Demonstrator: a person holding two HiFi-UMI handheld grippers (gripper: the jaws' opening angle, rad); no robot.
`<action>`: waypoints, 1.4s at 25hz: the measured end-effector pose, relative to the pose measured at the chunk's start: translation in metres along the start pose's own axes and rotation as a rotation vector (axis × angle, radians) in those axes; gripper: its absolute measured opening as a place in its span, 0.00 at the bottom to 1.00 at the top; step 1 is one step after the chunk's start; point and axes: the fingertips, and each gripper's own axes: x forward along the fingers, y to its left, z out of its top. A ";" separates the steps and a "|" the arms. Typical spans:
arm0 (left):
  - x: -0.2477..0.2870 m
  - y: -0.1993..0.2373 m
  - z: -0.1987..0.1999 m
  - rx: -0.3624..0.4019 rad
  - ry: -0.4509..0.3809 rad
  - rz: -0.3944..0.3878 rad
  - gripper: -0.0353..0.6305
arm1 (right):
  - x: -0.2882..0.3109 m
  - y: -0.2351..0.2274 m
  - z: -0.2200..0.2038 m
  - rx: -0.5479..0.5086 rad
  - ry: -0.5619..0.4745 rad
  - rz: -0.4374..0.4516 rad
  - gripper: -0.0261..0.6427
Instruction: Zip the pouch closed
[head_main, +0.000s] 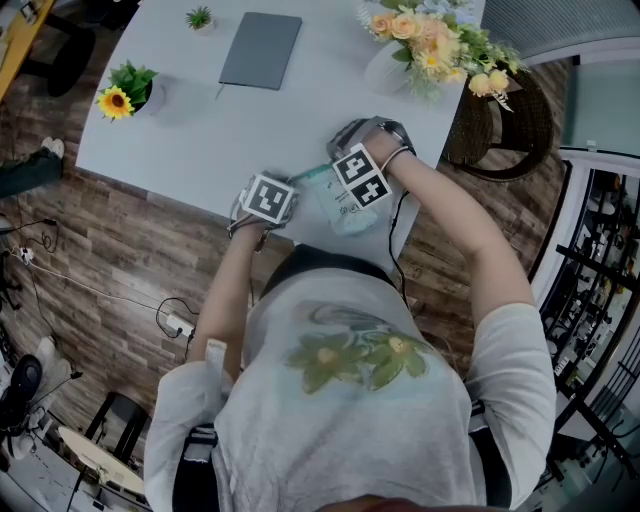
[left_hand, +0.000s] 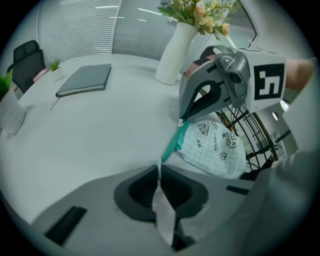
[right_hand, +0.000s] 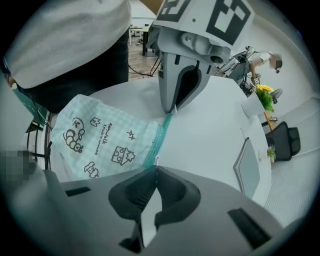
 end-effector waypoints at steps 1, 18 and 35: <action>-0.001 0.000 0.000 0.001 0.001 0.003 0.09 | 0.001 0.000 -0.001 -0.018 0.011 -0.002 0.06; 0.001 0.000 0.001 0.006 0.000 -0.005 0.09 | 0.002 0.004 -0.013 -0.008 0.037 -0.008 0.06; -0.003 0.000 -0.003 -0.012 0.024 0.000 0.09 | -0.001 0.005 -0.021 0.035 0.024 -0.003 0.06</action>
